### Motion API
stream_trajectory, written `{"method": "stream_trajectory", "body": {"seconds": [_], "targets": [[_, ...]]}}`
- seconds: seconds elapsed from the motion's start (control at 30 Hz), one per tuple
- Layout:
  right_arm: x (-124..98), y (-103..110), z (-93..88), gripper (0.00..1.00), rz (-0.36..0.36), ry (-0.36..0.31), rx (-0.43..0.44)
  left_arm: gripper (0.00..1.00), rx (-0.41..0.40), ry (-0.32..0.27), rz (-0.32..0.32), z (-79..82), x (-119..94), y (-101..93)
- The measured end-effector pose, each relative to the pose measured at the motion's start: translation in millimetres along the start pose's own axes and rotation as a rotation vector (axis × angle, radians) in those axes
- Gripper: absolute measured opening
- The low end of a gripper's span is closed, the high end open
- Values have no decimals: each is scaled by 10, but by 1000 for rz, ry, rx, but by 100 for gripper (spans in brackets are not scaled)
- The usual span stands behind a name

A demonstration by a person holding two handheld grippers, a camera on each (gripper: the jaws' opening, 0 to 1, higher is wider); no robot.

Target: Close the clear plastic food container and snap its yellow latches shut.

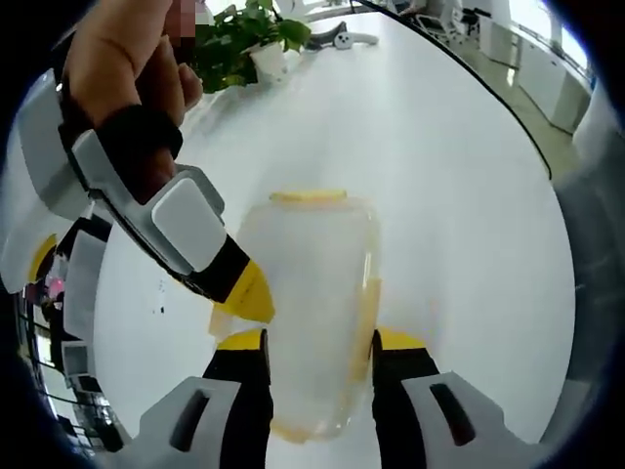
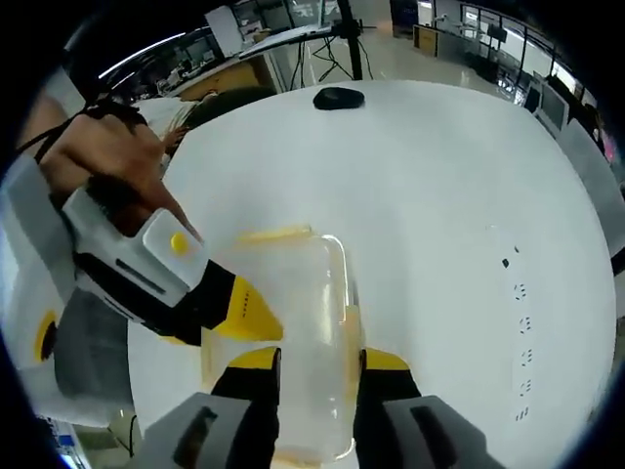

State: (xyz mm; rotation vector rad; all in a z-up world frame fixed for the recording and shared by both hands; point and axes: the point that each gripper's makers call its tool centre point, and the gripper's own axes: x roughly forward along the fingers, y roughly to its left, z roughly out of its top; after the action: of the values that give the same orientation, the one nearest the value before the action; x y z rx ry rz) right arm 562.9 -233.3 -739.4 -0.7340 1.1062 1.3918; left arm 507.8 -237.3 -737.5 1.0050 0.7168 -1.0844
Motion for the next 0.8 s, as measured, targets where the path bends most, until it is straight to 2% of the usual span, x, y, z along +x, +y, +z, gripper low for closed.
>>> {"method": "stream_trajectory", "body": {"seconds": [0.37,0.47,0.53,0.6,0.73,0.8], "targets": [[-23,24,20,29,-20,-11,-9,39,17,0,-6,23,15,-18],[-30,19,28,29,-29,-8,-13,39,-5,-16,-20,33,3,4],[-45,29,40,29,-39,-12,-53,40,-34,-30,-31,51,-9,13],[-60,43,45,29,-50,-13,-67,39,-20,-32,-32,49,-11,6],[-94,27,81,29,-70,-46,-64,42,5,-12,-33,-4,-35,-14],[-132,3,89,34,-82,-54,-49,44,-2,0,-40,-47,-48,-14]]}}
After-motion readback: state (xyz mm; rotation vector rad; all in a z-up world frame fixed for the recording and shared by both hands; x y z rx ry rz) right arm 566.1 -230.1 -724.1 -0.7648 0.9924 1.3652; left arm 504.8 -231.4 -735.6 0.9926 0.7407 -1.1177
